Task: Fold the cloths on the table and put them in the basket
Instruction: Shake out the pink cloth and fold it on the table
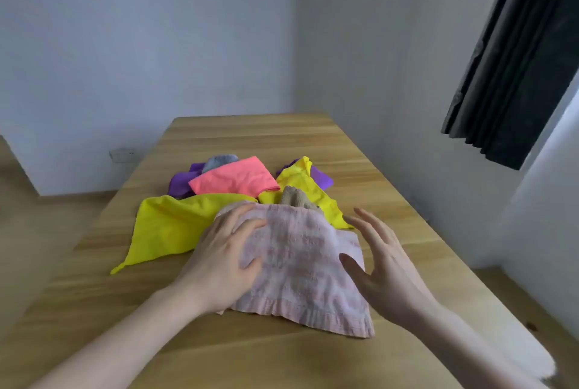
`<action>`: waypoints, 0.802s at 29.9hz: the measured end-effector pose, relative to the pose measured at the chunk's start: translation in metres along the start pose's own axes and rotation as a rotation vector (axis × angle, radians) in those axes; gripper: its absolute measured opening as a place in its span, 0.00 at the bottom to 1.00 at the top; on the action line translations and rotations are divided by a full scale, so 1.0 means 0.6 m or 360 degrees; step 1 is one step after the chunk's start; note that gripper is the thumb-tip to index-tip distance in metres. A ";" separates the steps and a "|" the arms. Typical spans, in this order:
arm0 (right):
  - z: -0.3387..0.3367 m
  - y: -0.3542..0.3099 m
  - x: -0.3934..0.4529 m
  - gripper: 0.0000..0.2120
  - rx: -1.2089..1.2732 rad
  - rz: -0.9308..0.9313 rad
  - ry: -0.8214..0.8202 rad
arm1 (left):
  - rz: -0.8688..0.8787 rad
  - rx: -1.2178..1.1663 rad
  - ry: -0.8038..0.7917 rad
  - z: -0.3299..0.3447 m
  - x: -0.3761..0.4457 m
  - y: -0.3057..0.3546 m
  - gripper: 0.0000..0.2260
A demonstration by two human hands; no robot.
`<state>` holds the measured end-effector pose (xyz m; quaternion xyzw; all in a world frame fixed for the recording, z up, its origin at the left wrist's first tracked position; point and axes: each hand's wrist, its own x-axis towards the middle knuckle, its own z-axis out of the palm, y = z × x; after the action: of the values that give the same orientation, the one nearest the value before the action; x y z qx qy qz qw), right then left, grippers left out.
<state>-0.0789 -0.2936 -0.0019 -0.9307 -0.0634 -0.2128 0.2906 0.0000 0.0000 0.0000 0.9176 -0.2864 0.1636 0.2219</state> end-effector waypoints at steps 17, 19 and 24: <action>0.013 -0.026 -0.195 0.26 -0.0046 0.0286 -0.0192 | -0.0467 -0.0054 -0.0239 0.008 -0.193 0.032 0.25; 0.020 -0.031 -0.185 0.25 -0.0083 0.0331 -0.0220 | -0.0499 -0.0080 -0.0228 0.017 -0.191 0.034 0.28; 0.058 -0.025 -0.159 0.25 -0.0292 0.0345 -0.0136 | -0.0530 -0.0100 -0.0159 0.054 -0.191 0.020 0.29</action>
<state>-0.1562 -0.2611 -0.0613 -0.9630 0.0449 -0.1452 0.2226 -0.0912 0.0268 -0.0725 0.9520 -0.1461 0.0697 0.2599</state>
